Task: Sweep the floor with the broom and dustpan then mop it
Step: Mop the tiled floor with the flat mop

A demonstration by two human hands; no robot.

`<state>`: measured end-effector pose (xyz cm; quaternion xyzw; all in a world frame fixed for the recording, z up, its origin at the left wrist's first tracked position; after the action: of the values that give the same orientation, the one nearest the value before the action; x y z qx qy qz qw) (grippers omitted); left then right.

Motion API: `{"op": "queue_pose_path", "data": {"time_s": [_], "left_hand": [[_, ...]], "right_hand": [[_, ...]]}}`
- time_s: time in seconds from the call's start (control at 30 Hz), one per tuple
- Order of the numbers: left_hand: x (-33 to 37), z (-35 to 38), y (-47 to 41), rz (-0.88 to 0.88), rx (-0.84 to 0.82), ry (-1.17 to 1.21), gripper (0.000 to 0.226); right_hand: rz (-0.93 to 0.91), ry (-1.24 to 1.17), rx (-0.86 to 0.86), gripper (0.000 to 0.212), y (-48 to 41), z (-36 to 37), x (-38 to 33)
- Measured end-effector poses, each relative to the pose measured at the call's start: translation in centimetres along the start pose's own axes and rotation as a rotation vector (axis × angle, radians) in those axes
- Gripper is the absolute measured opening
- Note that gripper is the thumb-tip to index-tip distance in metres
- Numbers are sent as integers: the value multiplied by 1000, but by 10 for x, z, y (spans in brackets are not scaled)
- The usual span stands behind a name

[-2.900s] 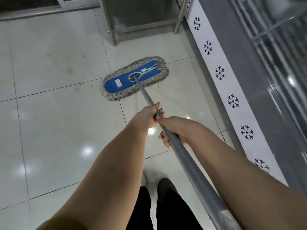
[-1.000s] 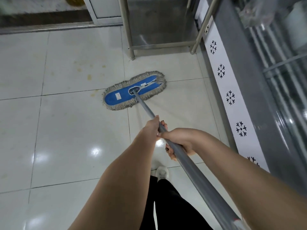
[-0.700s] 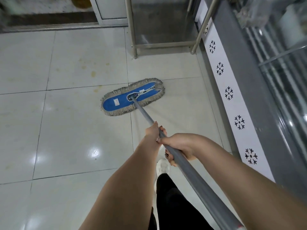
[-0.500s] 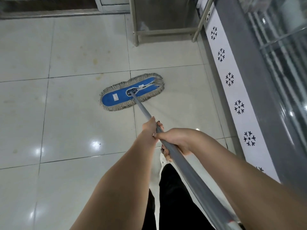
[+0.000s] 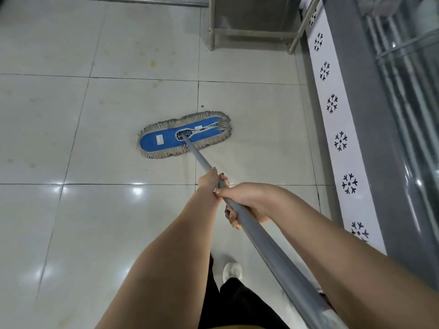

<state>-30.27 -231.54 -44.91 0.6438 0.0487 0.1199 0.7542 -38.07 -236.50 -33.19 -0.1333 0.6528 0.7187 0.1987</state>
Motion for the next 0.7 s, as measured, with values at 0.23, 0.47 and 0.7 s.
{"op": "queue_pose_path", "data": {"time_s": [0.23,0.47,0.7], "left_hand": [[-90,-42,5,29,-16,105,33],[-109,-53,6,29,13,84,34],[-88,-46,-3,-26,8,74,30]], "right_hand": [[6,-87,-49,37,42,7,90],[-24,-147,-41,39,47,10,112],[-27,-78,3,43,18,8,98]]}}
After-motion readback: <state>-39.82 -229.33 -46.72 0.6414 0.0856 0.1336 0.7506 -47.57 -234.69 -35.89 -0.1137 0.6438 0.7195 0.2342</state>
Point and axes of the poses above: each hand's wrist, its own y-axis away from the middle knuckle, its own z-axis out of the palm, x = y × z, the point moved 9 cm from there along -y, towards the middle knuckle, and after that the axes turned 15 degrees about -z, right-handed, at the moved point
